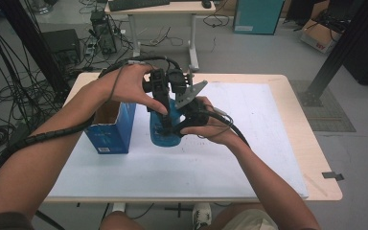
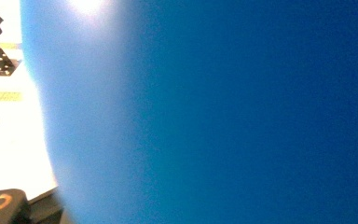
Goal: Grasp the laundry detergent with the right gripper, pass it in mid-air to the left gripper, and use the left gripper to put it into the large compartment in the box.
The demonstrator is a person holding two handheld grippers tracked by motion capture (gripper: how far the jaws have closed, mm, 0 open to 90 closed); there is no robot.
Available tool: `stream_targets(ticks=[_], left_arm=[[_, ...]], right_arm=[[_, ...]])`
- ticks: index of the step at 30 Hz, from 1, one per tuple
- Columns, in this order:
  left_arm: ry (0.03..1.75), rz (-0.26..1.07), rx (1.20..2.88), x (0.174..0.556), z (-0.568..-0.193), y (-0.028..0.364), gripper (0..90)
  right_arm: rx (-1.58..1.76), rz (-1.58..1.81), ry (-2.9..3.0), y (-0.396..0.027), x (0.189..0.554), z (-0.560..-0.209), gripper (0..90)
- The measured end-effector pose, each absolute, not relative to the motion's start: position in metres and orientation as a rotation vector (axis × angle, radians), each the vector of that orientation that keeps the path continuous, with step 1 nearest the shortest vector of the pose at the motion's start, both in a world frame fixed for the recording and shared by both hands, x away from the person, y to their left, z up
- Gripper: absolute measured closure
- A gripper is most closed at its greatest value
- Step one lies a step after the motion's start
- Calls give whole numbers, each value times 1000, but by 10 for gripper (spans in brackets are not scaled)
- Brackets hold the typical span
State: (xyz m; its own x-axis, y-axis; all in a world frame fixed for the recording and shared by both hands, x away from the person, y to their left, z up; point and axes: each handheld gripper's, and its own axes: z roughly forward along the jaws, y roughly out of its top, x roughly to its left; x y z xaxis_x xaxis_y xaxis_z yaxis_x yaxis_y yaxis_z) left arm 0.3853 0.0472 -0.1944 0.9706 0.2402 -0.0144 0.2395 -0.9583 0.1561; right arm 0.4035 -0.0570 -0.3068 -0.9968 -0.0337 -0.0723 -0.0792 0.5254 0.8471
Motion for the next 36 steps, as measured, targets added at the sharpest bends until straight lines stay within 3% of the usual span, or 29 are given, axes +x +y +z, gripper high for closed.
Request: stream_targets(ticks=[36], left_arm=[[358, 19, 2986, 387, -196, 46, 66]], right_arm=[[-176, 1498, 2664, -57, 409, -308, 438]])
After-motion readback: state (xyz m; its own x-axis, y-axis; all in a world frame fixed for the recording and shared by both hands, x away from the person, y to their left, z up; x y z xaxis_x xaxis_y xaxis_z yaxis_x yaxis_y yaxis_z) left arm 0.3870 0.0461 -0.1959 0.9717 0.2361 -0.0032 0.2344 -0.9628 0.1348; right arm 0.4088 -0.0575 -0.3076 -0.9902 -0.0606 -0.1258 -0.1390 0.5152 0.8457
